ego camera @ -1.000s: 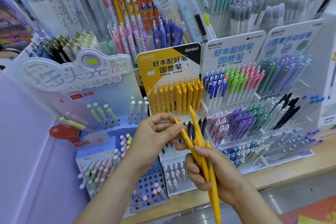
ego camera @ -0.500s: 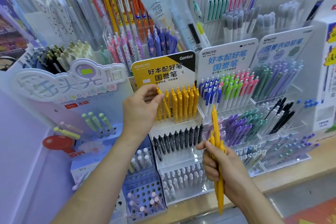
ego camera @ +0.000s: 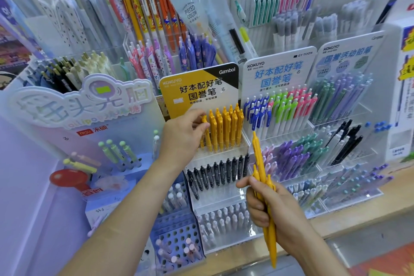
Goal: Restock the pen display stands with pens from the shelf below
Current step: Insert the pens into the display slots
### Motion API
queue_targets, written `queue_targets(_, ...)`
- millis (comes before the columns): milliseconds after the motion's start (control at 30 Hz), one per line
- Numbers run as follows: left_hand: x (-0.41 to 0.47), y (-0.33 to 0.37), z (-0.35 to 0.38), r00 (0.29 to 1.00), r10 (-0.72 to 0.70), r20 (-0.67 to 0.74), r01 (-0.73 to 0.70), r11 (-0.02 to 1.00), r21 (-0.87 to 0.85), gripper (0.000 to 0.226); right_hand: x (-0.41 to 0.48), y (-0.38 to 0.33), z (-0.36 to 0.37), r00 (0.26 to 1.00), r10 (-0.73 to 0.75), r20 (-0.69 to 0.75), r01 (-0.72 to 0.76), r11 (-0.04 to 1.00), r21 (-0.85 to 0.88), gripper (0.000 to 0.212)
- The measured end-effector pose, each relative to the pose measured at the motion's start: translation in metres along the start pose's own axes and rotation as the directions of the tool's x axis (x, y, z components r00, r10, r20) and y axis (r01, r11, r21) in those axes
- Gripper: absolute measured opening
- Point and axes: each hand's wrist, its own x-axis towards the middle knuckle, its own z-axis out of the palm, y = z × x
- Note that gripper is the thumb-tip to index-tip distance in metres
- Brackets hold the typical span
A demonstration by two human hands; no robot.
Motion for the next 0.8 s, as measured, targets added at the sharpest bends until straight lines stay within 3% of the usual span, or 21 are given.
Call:
queue_targets(100,0.004,0.001,-0.001,0.991,0.129,0.036,-0.133,0.984,0.119,0.020,0.000,0.000,0.001,1.000,0.004,0.006,-0.004,1.000,-0.003,0.031)
queue_targets(200,0.002,-0.001,-0.001,0.983,0.173,0.059,-0.180,0.969,0.170,0.022,-0.001,0.000,0.001,1.000,0.010,0.014,-0.010,1.000,-0.005,0.030)
queue_targets(367,0.007,0.000,0.003,0.993,0.076,0.095,-0.096,0.970,0.225,0.021,-0.001,-0.001,0.000,0.997,0.049,0.062,-0.049,0.999,-0.002,0.029)
queue_targets(467,0.012,0.005,0.001,0.987,-0.008,0.161,-0.031,0.971,0.238,0.023,-0.004,-0.003,0.000,0.981,0.098,0.168,-0.106,0.994,0.037,0.031)
queue_targets(567,0.007,0.014,-0.005,0.994,0.003,0.111,-0.032,0.963,0.268,0.032,-0.006,-0.004,-0.003,0.944,0.115,0.308,-0.152,0.983,0.100,0.043)
queue_targets(600,0.003,0.020,-0.007,0.997,0.006,0.080,-0.025,0.972,0.233,0.030,-0.007,-0.005,-0.004,0.930,0.115,0.348,-0.166,0.979,0.120,0.046)
queue_targets(667,-0.010,0.035,-0.011,0.983,-0.109,0.151,0.117,0.992,-0.044,0.018,-0.007,-0.005,-0.006,0.908,0.114,0.404,-0.190,0.970,0.154,0.050)
queue_targets(733,-0.024,0.052,-0.014,0.880,-0.228,0.418,0.397,0.835,-0.381,0.018,-0.006,-0.006,-0.007,0.893,0.117,0.434,-0.207,0.964,0.166,0.048)
queue_targets(800,-0.035,0.059,-0.014,0.788,-0.240,0.567,0.558,0.666,-0.495,0.032,-0.005,-0.006,-0.006,0.883,0.128,0.451,-0.221,0.962,0.158,0.046)
